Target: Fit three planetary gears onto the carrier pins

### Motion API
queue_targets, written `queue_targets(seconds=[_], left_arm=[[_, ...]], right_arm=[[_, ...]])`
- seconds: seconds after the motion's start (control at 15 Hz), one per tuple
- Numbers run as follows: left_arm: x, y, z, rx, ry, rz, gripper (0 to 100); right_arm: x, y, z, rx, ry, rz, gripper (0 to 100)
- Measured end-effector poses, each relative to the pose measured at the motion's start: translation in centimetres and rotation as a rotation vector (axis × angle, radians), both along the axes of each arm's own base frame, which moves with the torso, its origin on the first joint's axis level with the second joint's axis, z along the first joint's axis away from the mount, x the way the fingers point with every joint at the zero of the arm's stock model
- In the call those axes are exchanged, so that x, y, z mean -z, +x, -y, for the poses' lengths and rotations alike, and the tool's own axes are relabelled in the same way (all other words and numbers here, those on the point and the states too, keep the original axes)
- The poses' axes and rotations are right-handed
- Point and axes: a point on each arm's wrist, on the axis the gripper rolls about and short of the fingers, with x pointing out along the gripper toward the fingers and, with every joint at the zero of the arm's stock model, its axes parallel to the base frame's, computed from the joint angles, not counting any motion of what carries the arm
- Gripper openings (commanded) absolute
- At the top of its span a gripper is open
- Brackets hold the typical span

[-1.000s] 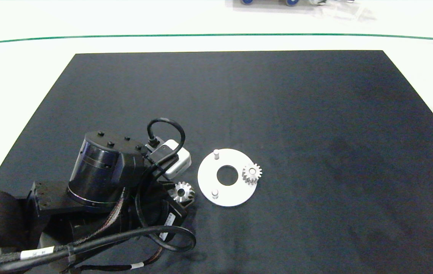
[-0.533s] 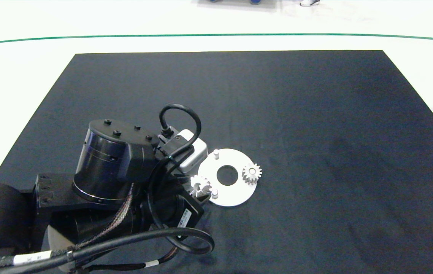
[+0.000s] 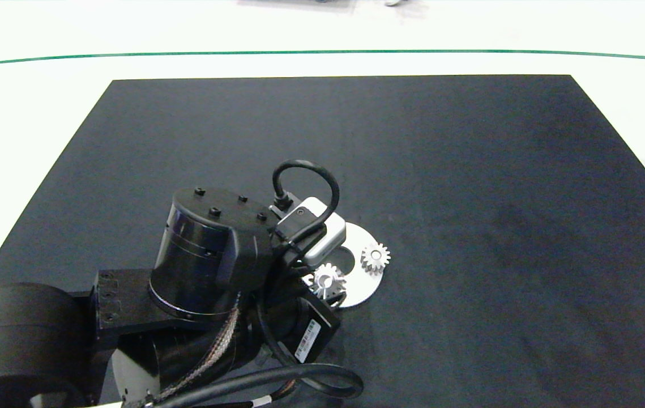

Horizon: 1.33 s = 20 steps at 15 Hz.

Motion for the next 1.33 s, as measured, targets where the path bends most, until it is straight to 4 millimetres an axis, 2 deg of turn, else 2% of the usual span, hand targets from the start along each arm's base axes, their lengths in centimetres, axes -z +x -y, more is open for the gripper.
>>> queue_targets(seconds=[0.47,1.0,1.33], left_arm=[[0.5,0.8,1.1,0.004,0.019,-0.007,19],[1.8,1.5,0.4,-0.025,0.095,-0.06,19],[1.6,1.9,0.3,-0.028,0.107,-0.043,19]], right_arm=[[0.0,0.0,0.0,-0.001,0.0,0.0,100],[0.0,-0.1,0.0,-0.002,0.0,0.003,100],[0.0,-0.2,0.1,-0.002,0.0,0.004,100]])
